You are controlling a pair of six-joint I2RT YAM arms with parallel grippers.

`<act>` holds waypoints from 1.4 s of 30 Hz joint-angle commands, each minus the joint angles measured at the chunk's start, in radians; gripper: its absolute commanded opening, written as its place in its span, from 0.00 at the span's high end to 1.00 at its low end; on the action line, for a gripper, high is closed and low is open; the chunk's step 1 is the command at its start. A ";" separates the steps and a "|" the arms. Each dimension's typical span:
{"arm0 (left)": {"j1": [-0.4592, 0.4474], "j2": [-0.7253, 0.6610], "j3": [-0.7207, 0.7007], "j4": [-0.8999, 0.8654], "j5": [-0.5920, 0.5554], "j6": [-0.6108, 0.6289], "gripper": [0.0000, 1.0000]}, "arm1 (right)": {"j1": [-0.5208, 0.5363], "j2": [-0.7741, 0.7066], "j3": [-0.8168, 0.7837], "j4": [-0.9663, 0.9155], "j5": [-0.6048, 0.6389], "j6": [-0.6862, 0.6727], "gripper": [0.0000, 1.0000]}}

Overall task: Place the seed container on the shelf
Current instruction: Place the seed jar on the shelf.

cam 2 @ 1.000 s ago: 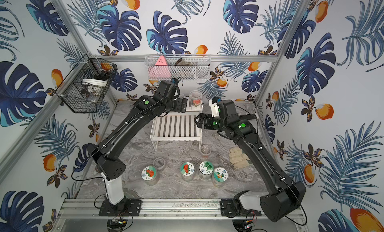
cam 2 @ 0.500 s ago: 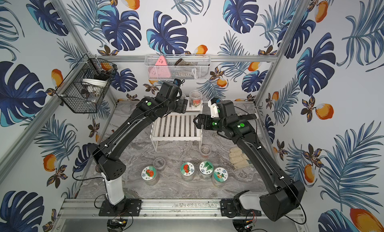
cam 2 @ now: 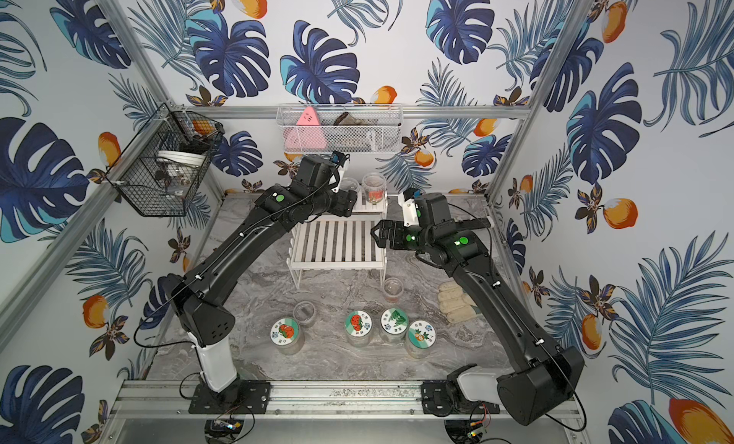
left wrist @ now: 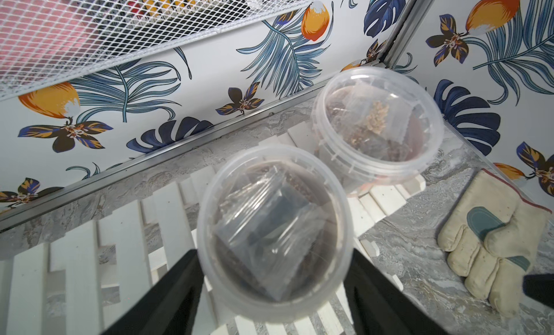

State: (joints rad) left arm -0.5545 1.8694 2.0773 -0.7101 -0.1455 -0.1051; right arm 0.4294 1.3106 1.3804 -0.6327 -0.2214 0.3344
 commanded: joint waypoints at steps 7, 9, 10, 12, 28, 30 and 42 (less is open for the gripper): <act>0.049 -0.023 -0.067 0.111 0.170 0.062 0.27 | -0.002 0.006 -0.003 -0.007 0.013 -0.012 0.02; 0.053 -0.024 -0.074 0.122 0.187 0.072 0.28 | -0.003 0.006 -0.005 -0.006 0.014 -0.012 0.02; 0.056 -0.022 -0.076 0.126 0.192 0.077 0.28 | -0.003 0.007 -0.006 -0.005 0.014 -0.014 0.02; 0.060 -0.020 -0.080 0.132 0.215 0.086 0.29 | -0.001 0.006 -0.009 -0.005 0.017 -0.014 0.02; 0.077 -0.017 -0.102 0.160 0.226 0.094 0.34 | -0.003 0.006 -0.015 -0.010 0.025 -0.015 0.01; 0.077 -0.018 -0.105 0.159 0.212 0.096 0.34 | -0.004 0.007 -0.015 -0.009 0.025 -0.014 0.01; 0.078 -0.039 -0.141 0.181 0.198 0.084 0.34 | -0.003 0.005 -0.014 -0.010 0.027 -0.009 0.01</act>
State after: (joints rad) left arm -0.4801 1.8454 1.9450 -0.5686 0.0616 -0.0242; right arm 0.4263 1.3170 1.3636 -0.6365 -0.1997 0.3286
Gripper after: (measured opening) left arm 0.657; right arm 0.985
